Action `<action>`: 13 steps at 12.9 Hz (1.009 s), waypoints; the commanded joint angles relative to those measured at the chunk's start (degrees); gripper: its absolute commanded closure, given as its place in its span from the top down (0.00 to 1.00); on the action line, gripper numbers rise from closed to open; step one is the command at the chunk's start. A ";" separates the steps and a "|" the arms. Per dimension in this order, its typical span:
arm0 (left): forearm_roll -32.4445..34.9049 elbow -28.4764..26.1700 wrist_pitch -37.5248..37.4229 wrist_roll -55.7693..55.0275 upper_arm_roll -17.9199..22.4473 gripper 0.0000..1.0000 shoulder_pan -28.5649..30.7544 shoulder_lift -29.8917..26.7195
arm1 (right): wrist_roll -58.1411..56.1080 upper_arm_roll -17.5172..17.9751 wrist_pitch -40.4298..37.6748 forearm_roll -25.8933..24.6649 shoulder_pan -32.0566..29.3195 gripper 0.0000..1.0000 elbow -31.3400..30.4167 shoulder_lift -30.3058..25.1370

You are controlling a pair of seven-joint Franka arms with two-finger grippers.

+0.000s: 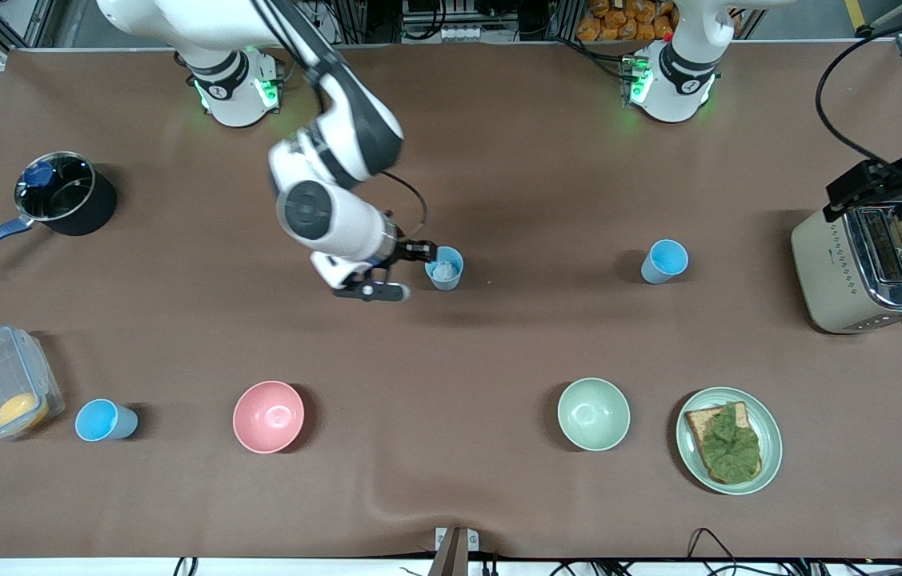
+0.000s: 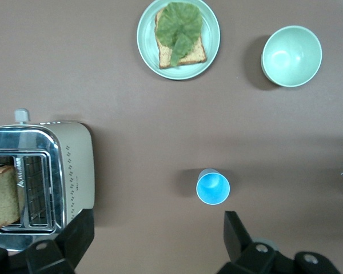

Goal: Stack blue cups with both arms
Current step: 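Carry the blue cup with the right gripper toward the table middle, then release the cup and withdraw the right gripper while the left gripper reaches out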

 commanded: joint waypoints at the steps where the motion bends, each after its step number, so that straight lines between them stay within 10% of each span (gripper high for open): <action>1: -0.39 0.95 0.25 -0.43 -0.98 1.00 -0.45 2.21 | -0.89 -6.40 -12.78 -3.48 -1.01 1.00 5.94 -2.74; 5: -0.57 1.74 0.25 -0.17 -1.69 1.00 -0.28 3.53 | -15.17 -18.53 -20.03 -8.24 -0.93 1.00 6.31 -8.62; 9: -1.09 -4.56 5.86 -0.43 -2.04 1.00 0.69 2.83 | -34.77 -18.38 -20.30 -12.11 -14.16 1.00 4.21 -13.11; 13: -1.09 -15.46 17.45 -0.52 -3.00 1.00 0.17 3.70 | -35.19 1.68 -19.86 -20.44 -31.90 1.00 0.53 -18.47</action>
